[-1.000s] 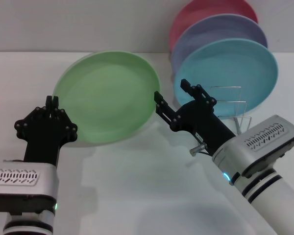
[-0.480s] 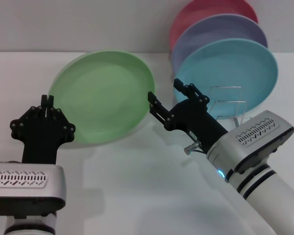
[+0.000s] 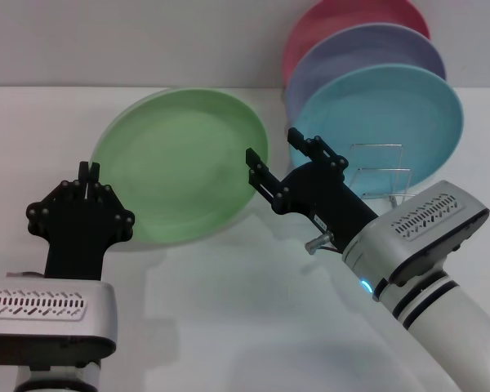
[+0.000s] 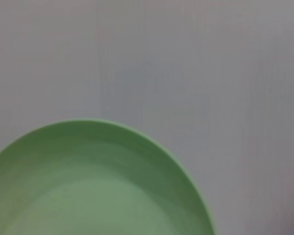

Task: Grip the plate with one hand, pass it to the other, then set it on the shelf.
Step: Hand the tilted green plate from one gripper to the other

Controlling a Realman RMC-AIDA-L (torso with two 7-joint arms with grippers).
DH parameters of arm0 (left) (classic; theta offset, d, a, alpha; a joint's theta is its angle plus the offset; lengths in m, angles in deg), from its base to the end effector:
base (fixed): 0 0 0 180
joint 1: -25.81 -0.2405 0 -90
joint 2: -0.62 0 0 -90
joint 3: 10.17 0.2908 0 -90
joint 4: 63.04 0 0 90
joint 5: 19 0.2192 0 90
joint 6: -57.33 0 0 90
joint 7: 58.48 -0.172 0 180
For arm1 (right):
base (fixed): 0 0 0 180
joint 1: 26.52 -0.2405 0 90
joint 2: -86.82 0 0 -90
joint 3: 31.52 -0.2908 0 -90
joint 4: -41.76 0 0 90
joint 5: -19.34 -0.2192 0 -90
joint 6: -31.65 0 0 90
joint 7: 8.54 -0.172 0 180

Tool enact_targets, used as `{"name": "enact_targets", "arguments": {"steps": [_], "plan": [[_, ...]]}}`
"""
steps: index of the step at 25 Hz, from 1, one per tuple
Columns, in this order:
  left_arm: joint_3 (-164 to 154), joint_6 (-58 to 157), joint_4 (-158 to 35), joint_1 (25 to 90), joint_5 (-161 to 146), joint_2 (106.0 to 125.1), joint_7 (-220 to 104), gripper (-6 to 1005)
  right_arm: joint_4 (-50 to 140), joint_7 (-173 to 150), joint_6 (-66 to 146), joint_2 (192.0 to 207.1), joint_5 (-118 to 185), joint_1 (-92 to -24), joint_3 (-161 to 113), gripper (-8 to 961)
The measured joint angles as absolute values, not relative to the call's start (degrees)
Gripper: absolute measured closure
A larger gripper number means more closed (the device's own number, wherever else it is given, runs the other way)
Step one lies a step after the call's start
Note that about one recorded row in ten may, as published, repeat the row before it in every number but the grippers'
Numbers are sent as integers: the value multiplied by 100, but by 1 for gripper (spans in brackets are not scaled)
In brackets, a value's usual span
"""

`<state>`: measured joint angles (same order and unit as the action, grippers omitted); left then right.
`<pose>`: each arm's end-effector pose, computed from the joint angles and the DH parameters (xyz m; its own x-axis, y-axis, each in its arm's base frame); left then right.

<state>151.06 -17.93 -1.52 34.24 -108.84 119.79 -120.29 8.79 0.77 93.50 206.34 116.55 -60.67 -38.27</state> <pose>-0.2453 0.2708 -0.1067 0.8652 -0.0094 0.5014 0.5015 0.0267 -0.8648 0.2223 0.3568 -0.1615 0.7000 -0.0139 -0.7140 -0.6116 -0.5278 -0.5893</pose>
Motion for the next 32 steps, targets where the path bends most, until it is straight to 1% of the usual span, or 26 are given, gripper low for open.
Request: {"name": "enact_targets", "arguments": {"steps": [7,12,14,32], "plan": [[15124,-1786,-144,3433,-10851,11980,-12032,895,920,77,9350,20635,11655,-6071,-3838,339],[15168,-1787,-132,3462,-10841,11979,-12039,893,996,78,9351,20639,11655,-6071,-3838,566],[15182,-1784,-132,3475,-10839,11979,-12062,892,1026,77,9352,20642,11655,-6070,-3838,567],[15189,-1745,-134,3504,-10829,11979,-12097,886,1029,77,9352,20644,11655,-6084,-3837,712]]}}
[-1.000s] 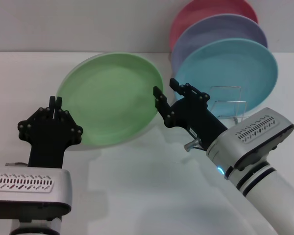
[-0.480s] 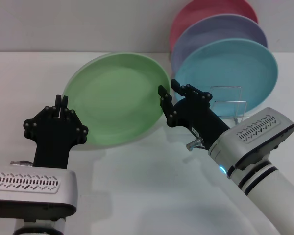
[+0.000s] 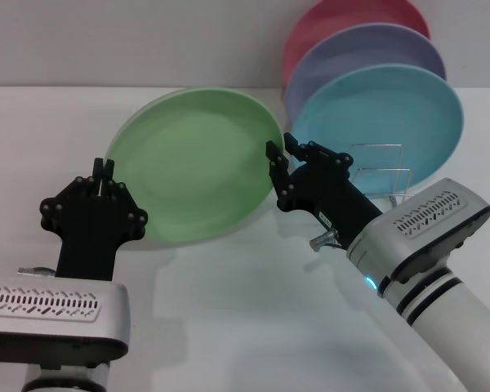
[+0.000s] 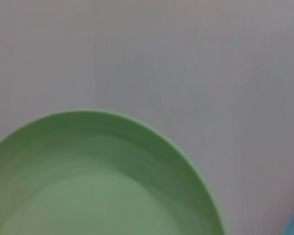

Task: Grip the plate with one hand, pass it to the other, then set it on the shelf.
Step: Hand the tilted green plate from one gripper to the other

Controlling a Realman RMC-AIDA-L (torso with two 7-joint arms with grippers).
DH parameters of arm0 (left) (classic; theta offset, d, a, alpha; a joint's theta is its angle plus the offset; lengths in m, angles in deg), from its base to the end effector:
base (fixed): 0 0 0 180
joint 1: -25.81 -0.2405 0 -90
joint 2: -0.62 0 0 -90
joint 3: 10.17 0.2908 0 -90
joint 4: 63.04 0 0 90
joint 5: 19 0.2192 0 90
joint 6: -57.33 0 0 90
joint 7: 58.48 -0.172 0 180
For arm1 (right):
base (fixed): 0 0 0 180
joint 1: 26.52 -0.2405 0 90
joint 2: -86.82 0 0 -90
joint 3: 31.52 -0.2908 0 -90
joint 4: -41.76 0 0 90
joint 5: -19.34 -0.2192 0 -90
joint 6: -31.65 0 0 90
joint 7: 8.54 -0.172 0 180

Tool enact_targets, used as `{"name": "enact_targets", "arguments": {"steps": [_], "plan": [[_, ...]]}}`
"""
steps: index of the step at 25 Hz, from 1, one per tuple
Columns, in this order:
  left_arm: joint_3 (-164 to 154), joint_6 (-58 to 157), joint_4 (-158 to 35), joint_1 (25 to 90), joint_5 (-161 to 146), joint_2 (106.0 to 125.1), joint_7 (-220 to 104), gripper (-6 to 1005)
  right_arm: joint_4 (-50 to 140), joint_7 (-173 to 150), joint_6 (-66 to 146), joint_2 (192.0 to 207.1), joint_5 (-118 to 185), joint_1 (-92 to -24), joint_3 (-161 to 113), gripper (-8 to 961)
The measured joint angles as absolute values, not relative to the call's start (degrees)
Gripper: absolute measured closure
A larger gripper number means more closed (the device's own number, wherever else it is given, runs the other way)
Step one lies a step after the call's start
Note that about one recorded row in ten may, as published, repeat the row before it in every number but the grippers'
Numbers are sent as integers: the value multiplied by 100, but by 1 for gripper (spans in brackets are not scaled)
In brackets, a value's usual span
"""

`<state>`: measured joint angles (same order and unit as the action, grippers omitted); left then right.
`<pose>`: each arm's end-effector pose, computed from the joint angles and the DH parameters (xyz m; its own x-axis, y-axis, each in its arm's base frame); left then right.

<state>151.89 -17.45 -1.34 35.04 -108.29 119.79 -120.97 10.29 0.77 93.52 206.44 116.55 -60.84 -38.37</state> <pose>-0.2378 0.2715 -0.1110 0.8713 -0.0263 0.4900 0.4900 -0.0065 -0.8717 0.2269 0.3608 -0.1586 0.7140 -0.0044 -0.7001 -0.5999 -0.5193 -0.6086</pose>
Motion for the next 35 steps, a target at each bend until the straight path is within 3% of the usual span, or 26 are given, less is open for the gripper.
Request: {"name": "enact_targets", "arguments": {"steps": [35], "plan": [[15207,-1741,-125,3504,-10830,11971,-12096,873,1065,77,9370,20644,11654,-6088,-3837,903]]}}
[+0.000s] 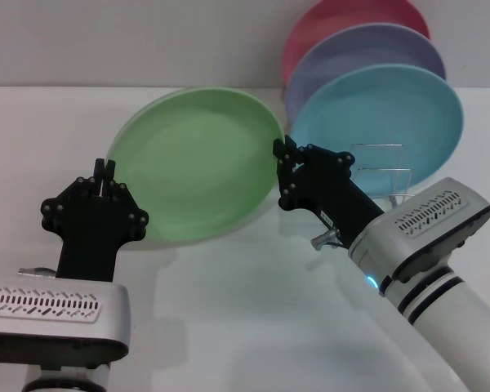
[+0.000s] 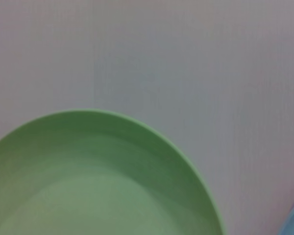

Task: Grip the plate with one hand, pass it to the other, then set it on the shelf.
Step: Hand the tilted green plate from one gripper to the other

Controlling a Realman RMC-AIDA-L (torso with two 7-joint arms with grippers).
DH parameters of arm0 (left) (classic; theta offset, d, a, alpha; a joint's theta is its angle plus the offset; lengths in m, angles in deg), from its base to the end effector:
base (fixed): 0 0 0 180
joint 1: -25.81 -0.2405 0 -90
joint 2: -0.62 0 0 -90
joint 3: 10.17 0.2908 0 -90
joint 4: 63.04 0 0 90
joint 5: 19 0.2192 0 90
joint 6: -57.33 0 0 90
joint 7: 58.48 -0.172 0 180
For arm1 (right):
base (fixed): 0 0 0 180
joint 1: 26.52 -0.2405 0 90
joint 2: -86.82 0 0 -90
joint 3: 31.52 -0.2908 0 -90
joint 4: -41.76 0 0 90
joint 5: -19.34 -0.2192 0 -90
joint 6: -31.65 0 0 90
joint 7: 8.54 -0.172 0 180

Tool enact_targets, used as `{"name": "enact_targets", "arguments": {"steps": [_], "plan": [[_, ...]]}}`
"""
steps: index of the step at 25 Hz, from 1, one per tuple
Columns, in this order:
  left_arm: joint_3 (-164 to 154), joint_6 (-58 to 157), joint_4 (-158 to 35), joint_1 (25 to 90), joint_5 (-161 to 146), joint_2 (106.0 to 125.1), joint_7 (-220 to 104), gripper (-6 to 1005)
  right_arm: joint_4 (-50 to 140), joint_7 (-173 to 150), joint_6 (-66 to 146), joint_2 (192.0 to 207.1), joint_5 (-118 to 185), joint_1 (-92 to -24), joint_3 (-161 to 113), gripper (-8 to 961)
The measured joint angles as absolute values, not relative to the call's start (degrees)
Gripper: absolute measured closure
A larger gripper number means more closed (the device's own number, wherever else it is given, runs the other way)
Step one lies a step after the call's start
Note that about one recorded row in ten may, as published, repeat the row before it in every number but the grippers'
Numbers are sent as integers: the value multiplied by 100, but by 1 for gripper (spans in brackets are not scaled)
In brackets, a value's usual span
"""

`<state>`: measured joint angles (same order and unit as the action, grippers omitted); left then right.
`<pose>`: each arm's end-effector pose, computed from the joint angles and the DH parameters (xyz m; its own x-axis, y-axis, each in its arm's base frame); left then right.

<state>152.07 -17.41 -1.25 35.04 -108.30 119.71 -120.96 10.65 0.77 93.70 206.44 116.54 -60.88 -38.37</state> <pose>-0.2377 0.2710 -0.1113 0.8713 -0.0264 0.4900 0.4899 -0.0102 -0.8717 0.2278 0.3618 -0.1574 0.7166 0.0005 -0.6975 -0.5969 -0.5167 -0.6137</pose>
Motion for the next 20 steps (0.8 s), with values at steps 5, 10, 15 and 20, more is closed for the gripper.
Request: {"name": "enact_targets", "arguments": {"steps": [5,10,15,20], "plan": [[15207,-1737,-125,3504,-10829,11971,-12095,871,1071,77,9392,20644,11654,-6080,-3837,919],[15207,-1737,-125,3504,-10820,11970,-12078,869,1077,77,9396,20644,11654,-6079,-3837,927],[15207,-1737,-125,3504,-10767,11959,-12042,867,1088,77,9401,20644,11654,-6073,-3837,934],[15206,-1697,-126,3524,-10755,11937,-12036,865,1093,77,9404,20644,11654,-6058,-3842,936]]}}
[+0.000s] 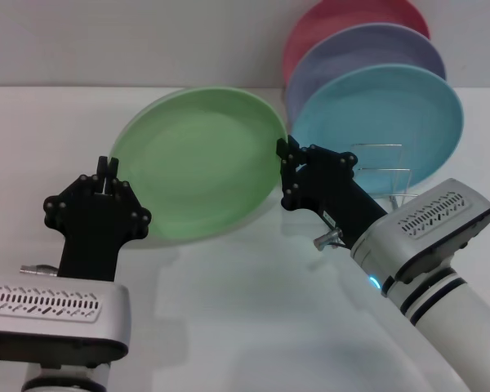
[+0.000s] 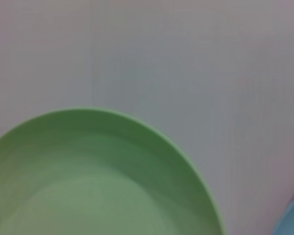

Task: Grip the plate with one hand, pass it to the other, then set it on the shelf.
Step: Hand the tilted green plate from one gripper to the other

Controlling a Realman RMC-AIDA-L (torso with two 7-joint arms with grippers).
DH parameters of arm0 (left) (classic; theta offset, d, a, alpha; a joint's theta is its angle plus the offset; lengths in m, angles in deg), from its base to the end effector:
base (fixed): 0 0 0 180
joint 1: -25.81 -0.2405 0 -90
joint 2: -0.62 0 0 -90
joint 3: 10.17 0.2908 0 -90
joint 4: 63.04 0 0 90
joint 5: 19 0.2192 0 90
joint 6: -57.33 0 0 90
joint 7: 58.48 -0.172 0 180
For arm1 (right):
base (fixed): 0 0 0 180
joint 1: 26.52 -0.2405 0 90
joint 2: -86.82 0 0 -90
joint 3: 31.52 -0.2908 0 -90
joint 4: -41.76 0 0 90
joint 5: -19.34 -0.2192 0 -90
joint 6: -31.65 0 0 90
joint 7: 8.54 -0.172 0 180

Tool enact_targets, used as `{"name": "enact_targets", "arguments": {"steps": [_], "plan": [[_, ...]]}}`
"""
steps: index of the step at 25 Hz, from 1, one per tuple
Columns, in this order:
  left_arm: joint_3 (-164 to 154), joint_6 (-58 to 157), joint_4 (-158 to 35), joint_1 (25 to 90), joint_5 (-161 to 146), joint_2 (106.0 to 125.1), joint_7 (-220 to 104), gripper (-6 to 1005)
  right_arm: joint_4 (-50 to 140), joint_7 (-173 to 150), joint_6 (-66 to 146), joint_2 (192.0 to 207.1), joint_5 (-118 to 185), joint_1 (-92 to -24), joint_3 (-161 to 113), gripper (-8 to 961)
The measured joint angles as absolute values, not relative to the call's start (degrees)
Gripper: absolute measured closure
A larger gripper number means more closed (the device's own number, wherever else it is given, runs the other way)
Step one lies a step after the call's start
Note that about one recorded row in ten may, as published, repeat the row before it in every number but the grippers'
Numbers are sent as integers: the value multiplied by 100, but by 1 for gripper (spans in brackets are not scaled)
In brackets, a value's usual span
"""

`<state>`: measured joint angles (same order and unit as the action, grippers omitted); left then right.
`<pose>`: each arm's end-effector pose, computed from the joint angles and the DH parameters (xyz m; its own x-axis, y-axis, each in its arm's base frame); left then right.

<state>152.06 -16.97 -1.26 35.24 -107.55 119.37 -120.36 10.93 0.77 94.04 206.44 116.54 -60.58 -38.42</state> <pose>-0.2366 0.2721 -0.1109 0.8705 -0.0373 0.4908 0.4903 -0.0237 -0.8713 0.2303 0.3615 -0.1558 0.7172 0.0033 -0.6969 -0.5981 -0.5103 -0.6179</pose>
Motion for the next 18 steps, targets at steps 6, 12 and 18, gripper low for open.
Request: {"name": "enact_targets", "arguments": {"steps": [6,12,18], "plan": [[15206,-1592,-145,3568,-10752,11934,-12035,863,1094,77,9408,20644,11655,-6043,-3899,937],[15169,-1535,-158,3574,-10750,11929,-12028,753,1091,77,9414,20644,11654,-6043,-3900,939],[15149,-2053,-119,3417,-10333,11883,-11143,472,1102,94,9462,20644,11654,-6066,-3966,939]]}}
